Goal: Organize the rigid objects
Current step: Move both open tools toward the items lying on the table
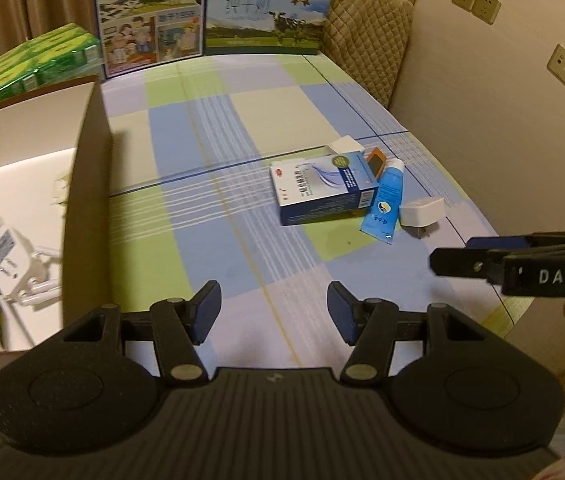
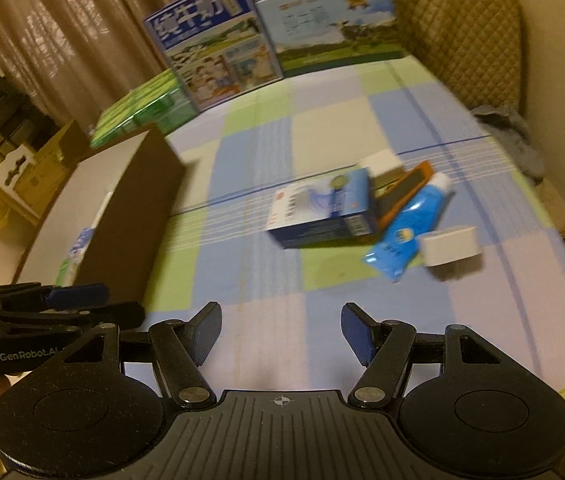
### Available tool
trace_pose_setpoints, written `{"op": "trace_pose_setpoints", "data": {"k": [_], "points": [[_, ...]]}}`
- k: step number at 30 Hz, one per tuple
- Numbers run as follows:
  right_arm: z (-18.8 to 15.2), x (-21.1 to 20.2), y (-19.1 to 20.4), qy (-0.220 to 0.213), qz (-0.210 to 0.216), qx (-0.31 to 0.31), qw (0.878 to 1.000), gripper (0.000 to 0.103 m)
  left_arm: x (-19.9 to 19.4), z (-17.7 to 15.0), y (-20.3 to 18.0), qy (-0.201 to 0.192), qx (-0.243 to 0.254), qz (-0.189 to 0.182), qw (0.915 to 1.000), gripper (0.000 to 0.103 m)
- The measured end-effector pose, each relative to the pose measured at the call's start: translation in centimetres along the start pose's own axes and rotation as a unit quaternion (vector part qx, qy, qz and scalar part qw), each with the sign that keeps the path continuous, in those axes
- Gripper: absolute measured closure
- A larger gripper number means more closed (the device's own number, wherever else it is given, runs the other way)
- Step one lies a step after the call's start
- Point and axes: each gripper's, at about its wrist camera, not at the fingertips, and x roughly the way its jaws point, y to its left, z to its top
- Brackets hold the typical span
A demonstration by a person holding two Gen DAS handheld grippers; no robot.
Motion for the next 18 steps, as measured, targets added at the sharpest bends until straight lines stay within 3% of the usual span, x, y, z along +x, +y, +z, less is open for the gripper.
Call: {"op": "trace_pose_setpoints", "data": {"k": [8,18], "points": [[0.0,-0.3,-3.7,-0.017,-0.052,-0.01,0.998,0.04,2.7,0.9,-1.9,0.003,0.019,-0.004,0.9998,0.048],[0.0,1.2,-7.3,-0.041,-0.083,-0.023,0.995,0.04,6.9,2.2,-3.5,0.025,0.044,0.006,0.9987,0.048]]}}
